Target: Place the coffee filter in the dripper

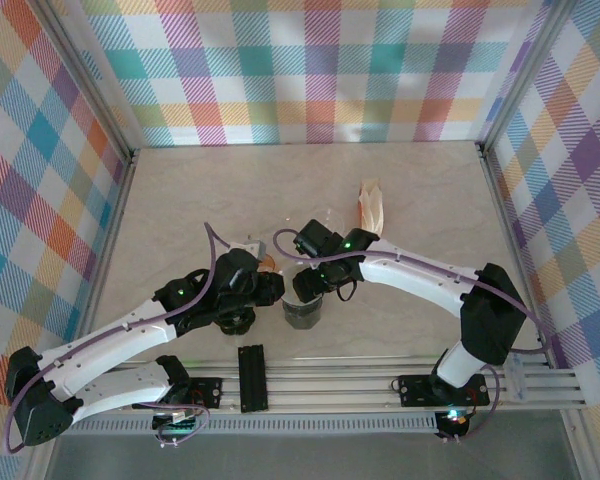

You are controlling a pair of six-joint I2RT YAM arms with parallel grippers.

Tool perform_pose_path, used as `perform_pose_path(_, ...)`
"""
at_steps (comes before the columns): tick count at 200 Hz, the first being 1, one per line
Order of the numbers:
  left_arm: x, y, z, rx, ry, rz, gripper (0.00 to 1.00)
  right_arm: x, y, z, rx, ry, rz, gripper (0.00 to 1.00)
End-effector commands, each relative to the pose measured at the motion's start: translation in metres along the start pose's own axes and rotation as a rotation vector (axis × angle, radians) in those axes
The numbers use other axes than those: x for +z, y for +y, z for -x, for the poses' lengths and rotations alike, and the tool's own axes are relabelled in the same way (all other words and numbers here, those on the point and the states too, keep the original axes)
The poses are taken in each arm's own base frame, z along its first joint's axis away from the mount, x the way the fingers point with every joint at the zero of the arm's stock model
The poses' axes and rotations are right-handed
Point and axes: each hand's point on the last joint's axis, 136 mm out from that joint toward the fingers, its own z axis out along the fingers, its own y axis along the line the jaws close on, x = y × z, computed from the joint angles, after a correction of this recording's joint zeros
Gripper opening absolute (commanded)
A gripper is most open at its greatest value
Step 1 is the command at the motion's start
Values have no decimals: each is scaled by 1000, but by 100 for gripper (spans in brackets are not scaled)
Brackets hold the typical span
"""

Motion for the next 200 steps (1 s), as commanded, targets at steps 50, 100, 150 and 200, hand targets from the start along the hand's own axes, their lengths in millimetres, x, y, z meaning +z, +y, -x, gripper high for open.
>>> perform_pose_path(50, 4, -1, -8, -6, 26, -11, 27, -31, 2, 13, 6, -103, 15, 79)
perform_pose_path(100, 6, -2, -8, -8, 25, -14, 27, -52, -19, 7, 34, -154, -60, 80)
perform_pose_path(150, 6, -2, -9, -8, 30, -13, 26, -53, -31, -1, 78, -171, -91, 80)
perform_pose_path(200, 5, -2, -8, -16, 24, -15, 26, -69, -19, 11, 61, -231, -25, 81)
